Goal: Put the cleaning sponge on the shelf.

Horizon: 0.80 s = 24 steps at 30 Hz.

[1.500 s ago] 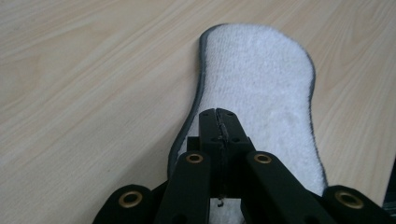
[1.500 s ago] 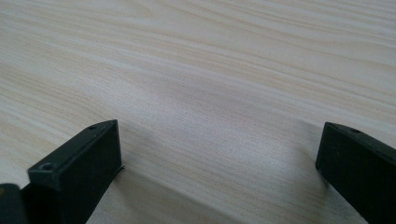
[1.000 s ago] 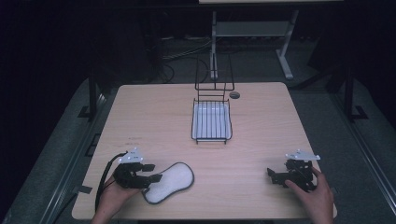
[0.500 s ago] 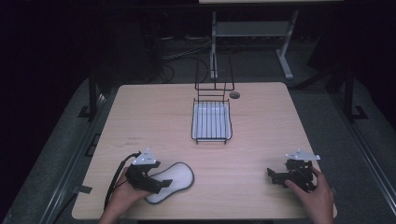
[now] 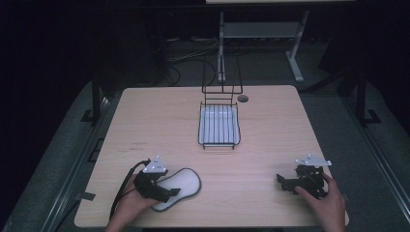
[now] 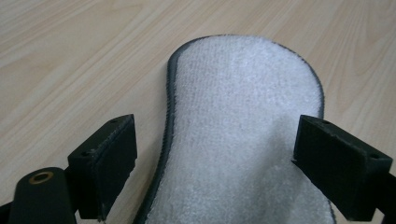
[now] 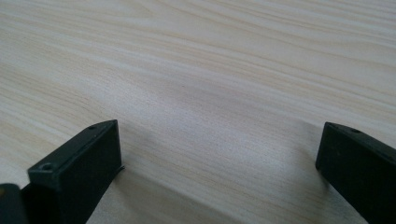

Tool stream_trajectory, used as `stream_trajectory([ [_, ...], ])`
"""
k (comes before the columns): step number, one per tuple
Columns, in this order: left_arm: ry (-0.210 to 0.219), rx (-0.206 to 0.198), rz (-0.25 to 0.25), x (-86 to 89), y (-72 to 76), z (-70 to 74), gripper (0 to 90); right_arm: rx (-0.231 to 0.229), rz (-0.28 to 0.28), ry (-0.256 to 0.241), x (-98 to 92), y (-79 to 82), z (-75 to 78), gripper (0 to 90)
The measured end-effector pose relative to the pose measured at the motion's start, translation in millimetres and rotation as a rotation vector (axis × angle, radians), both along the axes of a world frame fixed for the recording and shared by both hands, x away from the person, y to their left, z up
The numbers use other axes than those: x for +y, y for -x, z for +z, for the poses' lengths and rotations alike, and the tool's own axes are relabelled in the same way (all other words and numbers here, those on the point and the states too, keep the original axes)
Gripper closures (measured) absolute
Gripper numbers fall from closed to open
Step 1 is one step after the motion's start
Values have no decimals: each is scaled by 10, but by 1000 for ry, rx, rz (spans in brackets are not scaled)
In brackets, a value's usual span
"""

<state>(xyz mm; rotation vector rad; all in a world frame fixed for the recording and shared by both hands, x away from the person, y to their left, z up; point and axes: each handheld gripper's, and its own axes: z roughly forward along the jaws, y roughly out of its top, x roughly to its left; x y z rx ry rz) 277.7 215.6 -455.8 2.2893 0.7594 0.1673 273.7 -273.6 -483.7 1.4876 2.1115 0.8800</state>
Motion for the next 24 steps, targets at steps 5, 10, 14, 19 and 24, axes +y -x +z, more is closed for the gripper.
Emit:
stream_trajectory([
  [5, 5, -7, -12, -17, 8, 16, 129, 0, 0, 0, 0, 0, 0, 0],
  [10, 5, 6, -18, -43, 20, -9, 129, 0, 0, 0, 0, 0, 0, 0],
  [14, -6, 16, -25, -51, 18, -23, 129, 0, 0, 0, 0, 0, 0, 0],
  [19, -7, 30, -26, -60, 18, -61, 129, 0, 0, 0, 0, 0, 0, 0],
  [24, -11, 33, -29, -59, 20, -73, 128, 0, 0, 0, 0, 0, 0, 0],
])
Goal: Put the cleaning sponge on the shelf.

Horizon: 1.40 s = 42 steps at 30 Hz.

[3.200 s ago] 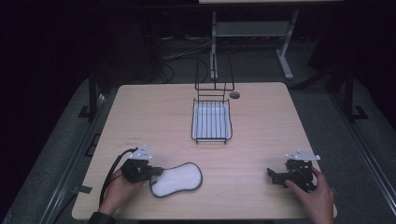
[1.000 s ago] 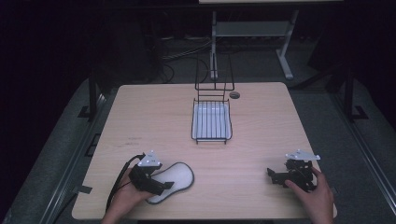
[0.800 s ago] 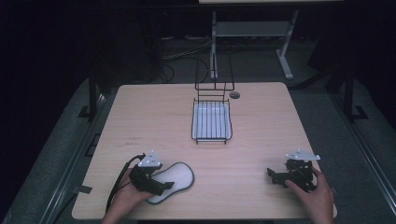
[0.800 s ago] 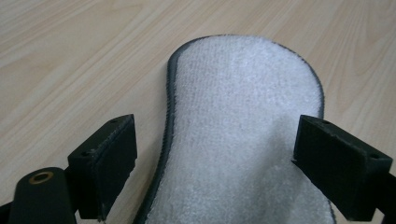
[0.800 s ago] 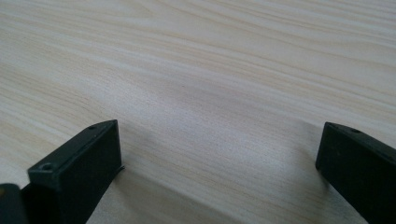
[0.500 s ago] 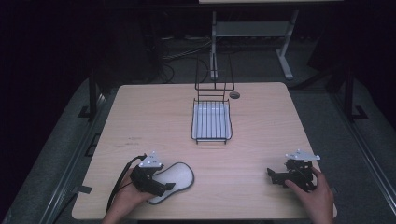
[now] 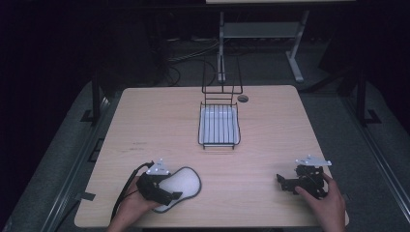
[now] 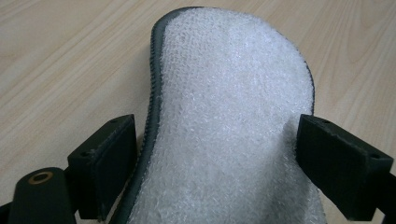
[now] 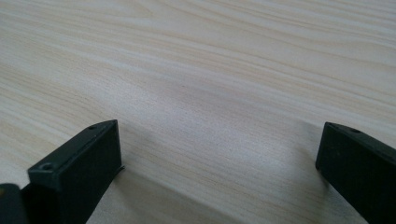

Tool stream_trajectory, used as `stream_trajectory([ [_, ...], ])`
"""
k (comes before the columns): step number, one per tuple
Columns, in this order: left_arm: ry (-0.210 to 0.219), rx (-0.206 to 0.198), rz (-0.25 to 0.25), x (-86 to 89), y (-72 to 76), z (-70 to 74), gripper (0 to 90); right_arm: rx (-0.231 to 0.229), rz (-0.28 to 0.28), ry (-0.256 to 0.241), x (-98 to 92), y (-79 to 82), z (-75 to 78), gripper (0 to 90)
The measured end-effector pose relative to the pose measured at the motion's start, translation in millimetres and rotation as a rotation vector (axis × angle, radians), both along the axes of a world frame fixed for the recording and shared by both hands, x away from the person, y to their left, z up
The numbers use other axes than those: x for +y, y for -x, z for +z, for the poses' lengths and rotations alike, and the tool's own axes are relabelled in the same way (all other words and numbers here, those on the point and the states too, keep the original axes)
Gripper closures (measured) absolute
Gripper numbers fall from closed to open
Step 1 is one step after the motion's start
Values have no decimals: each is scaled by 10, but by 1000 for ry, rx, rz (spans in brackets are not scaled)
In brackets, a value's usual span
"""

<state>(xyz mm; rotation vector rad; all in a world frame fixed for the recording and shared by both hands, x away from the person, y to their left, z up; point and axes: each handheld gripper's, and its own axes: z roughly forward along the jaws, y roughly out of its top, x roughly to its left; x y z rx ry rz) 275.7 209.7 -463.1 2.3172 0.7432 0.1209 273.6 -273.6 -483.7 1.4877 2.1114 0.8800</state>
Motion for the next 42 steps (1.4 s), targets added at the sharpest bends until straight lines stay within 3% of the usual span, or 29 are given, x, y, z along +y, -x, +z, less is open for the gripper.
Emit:
stream_trajectory([
  [6, -14, 4, -12, -7, 2, 15, 143, 0, 0, 0, 0, 0, 0, 0],
  [19, -19, -8, -23, 18, 37, 103, 307, 0, 0, 0, 0, 0, 0, 0],
  [20, 5, -2, -22, 40, 33, 129, 350, 0, 0, 0, 0, 0, 0, 0],
  [25, 34, 15, -25, 79, 17, 172, 436, 0, 0, 0, 0, 0, 0, 0],
  [28, 72, 31, -33, 107, 9, 217, 547, 0, 0, 0, 0, -1, 0, 0],
  [42, 167, 70, -62, 152, -17, 324, 686, 0, 0, 0, 0, 0, 0, 0],
])
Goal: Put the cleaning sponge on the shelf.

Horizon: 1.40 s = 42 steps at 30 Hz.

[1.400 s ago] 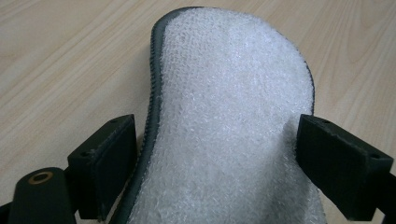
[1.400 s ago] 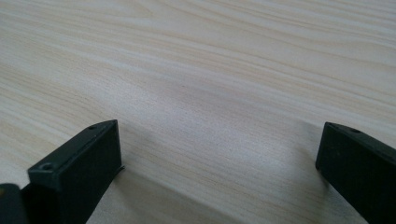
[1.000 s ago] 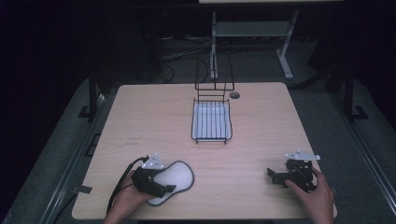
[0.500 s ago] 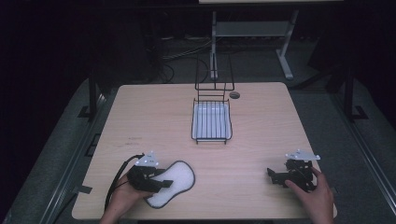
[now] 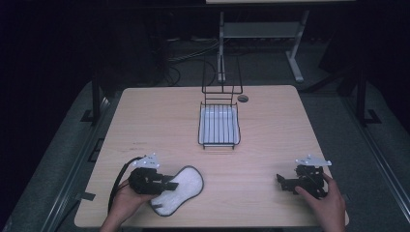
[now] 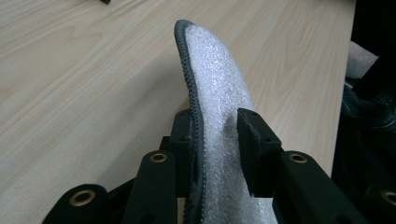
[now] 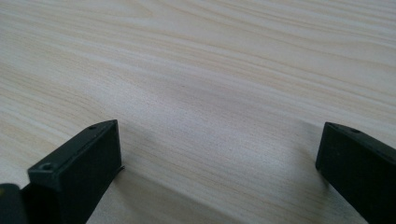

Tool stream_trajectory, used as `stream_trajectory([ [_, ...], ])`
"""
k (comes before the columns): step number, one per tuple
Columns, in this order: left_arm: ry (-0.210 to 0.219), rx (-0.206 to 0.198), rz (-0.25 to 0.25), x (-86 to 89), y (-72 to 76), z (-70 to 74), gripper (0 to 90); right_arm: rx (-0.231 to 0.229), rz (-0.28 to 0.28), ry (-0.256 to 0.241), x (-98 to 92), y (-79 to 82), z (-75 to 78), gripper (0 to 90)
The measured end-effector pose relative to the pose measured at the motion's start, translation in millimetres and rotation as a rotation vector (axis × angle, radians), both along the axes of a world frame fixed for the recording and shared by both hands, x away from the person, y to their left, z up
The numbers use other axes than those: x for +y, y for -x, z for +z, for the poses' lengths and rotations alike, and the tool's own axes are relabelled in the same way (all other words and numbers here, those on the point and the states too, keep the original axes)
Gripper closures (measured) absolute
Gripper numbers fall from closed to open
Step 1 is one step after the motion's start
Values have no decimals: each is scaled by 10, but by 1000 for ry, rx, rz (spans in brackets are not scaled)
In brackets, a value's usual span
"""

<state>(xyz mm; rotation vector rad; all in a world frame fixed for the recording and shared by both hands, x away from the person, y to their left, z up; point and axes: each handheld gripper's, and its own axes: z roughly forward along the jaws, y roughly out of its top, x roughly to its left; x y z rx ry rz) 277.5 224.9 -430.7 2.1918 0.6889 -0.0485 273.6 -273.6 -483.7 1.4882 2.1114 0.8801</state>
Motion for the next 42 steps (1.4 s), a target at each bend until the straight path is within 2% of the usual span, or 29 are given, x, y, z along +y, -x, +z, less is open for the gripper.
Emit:
stream_trajectory([
  [6, 25, 14, -1, 17, 4, 45, 719, 0, 0, 0, 0, 0, 0, 0],
  [10, 39, -1, 0, 41, 15, 86, 745, 0, 0, 0, 0, 0, 0, 0],
  [25, 42, -29, 10, 78, 30, 172, 776, 0, 0, 0, 0, 0, 0, 0],
  [34, 50, -51, 38, 80, 22, 228, 777, 0, 0, 0, 0, 0, 0, 0],
  [42, 64, -54, 62, 58, 5, 278, 775, 0, 0, 0, 0, 0, 0, 0],
])
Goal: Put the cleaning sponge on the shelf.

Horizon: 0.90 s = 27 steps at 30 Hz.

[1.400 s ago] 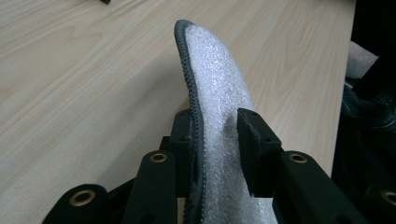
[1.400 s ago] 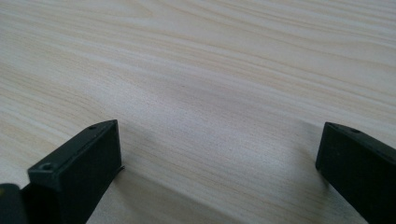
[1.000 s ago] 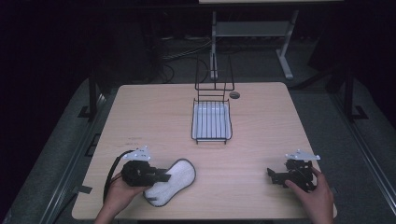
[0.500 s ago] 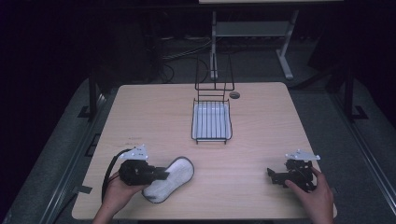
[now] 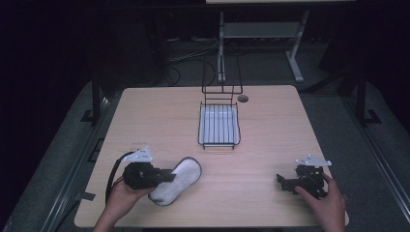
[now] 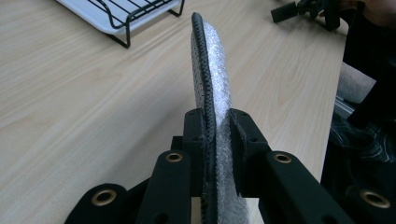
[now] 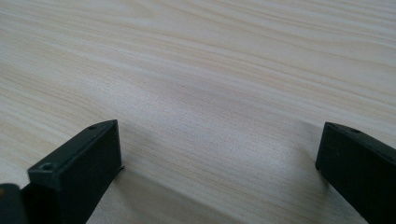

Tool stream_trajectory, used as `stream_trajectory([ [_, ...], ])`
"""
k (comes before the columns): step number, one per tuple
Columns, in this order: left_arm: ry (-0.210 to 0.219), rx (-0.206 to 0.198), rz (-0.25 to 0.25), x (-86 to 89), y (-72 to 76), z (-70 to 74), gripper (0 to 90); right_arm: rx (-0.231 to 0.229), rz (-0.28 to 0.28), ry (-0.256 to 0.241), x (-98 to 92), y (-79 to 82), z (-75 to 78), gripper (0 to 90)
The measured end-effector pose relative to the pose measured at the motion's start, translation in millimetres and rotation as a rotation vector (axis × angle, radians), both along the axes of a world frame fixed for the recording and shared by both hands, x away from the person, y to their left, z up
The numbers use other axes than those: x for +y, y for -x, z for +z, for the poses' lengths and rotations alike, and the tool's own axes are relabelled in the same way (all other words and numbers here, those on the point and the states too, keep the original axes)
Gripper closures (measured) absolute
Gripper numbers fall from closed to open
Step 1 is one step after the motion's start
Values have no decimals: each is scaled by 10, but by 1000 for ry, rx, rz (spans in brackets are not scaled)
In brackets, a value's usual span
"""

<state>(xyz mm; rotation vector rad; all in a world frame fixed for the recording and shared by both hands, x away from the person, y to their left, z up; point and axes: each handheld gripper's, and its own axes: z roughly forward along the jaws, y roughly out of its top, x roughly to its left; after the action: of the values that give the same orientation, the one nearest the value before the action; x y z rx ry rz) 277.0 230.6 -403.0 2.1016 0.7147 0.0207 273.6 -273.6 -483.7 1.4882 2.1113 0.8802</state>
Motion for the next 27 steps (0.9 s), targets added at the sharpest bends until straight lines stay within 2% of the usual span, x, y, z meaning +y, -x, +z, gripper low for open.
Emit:
stream_trajectory([
  [9, 33, -21, 19, 43, -55, 85, 775, 0, 0, 0, 0, 0, 0, 0],
  [27, 22, -48, 43, 32, -212, 179, 776, 0, 0, 0, 0, 0, 0, 0],
])
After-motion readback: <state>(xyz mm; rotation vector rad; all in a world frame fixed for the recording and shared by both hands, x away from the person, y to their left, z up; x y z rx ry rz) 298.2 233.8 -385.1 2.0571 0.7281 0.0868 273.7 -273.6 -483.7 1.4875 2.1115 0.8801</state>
